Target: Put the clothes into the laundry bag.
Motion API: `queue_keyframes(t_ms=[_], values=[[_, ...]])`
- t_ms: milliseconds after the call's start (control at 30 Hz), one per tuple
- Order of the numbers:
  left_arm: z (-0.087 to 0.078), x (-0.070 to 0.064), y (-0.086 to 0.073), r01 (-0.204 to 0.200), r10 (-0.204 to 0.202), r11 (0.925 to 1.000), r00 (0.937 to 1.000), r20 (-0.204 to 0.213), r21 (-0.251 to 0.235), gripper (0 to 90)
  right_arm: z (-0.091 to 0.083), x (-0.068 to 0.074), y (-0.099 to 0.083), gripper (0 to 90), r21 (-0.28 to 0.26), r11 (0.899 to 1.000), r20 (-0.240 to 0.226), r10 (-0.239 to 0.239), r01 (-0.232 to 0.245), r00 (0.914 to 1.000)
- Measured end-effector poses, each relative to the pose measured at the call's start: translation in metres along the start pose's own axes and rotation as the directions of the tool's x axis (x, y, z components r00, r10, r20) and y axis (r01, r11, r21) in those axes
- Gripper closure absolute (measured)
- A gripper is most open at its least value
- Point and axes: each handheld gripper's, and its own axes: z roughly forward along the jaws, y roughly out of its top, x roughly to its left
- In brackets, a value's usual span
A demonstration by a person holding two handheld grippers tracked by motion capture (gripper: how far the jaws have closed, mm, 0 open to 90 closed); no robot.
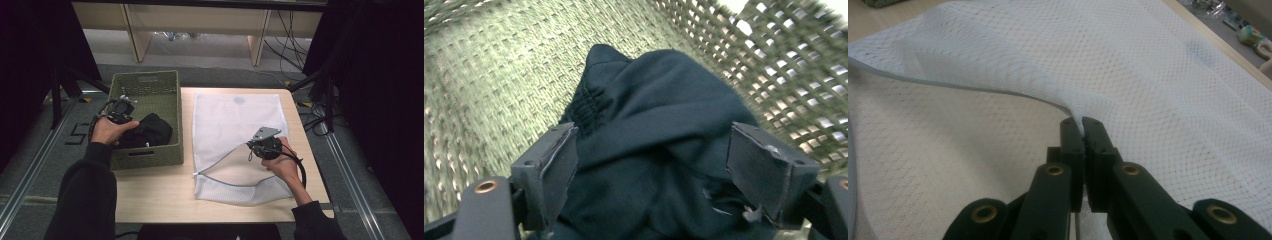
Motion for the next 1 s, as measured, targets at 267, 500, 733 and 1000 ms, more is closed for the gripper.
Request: queue_keyframes(t_ms=[267, 500, 733, 1000], values=[[0.034, 0.011, 0.005, -0.044, 0.037, 0.9971, 0.994, 0.103, 0.063, 16.6, 0.003, 0.001, -0.002, 89.4, 0.002, 1.0, -0.012, -0.003, 0.003, 0.9999], [0.065, 0.003, -0.003, -0.07, 0.049, 0.9803, 0.9917, 0.119, 0.185, 6.9, 0.004, 0.004, -0.001, 89.4, 0.008, 1.0, -0.021, -0.013, 0.014, 0.9997], [0.092, -0.005, -0.011, -0.103, 0.091, 0.9591, 0.9942, 0.057, 0.264, 0.0, 0.005, 0.003, -0.002, 89.3, 0.004, 1.0, -0.03, -0.018, 0.018, 0.9994], [0.102, -0.007, -0.018, -0.068, 0.049, 0.9494, 0.9964, 0.069, 0.307, 0.0, 0.006, 0.003, -0.002, 89.3, -0.002, 0.999, -0.035, -0.04, 0.04, 0.9986]])
